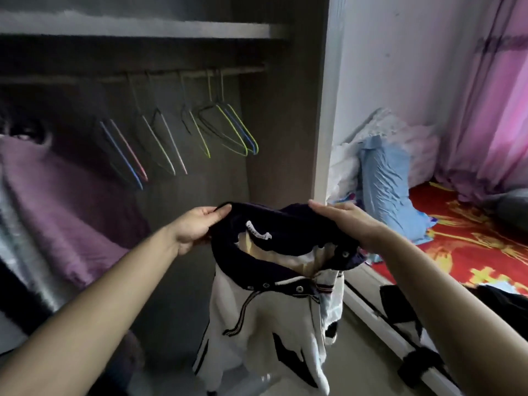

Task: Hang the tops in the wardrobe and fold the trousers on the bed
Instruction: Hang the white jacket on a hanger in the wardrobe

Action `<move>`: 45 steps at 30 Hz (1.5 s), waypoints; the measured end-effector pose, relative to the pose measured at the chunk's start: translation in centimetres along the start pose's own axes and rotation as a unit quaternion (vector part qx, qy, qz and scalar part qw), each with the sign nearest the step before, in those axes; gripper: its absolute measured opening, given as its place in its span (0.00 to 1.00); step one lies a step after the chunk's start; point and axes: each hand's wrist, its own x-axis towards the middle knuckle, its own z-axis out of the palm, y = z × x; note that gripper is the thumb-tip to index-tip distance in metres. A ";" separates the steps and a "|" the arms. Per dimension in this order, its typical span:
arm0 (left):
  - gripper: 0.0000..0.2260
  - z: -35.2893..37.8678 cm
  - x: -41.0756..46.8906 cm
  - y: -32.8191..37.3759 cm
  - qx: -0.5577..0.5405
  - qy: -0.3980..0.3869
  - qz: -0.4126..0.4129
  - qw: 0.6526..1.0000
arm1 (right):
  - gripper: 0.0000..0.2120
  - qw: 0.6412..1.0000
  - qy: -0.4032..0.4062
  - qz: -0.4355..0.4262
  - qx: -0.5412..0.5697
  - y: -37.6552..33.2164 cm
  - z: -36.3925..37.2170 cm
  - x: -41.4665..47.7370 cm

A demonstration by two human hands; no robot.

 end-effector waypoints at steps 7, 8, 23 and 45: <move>0.17 1.7 0.7 2.6 -0.132 0.135 -0.008 0.982 | 0.19 0.997 -0.076 -0.013 -0.020 -1.1 0.8 8.1; 0.18 1.5 0.9 2.6 -0.074 0.187 0.035 0.979 | 0.23 0.997 -0.048 -0.032 -0.060 -0.8 1.1 9.2; 0.26 -5.0 7.8 2.2 0.253 0.335 0.247 0.874 | 0.15 0.970 0.045 -0.208 -0.114 -6.3 7.6 21.8; 0.27 -13.1 9.6 -2.2 0.148 0.325 0.214 0.909 | 0.24 0.934 0.103 -0.179 -0.291 -15.1 18.4 31.2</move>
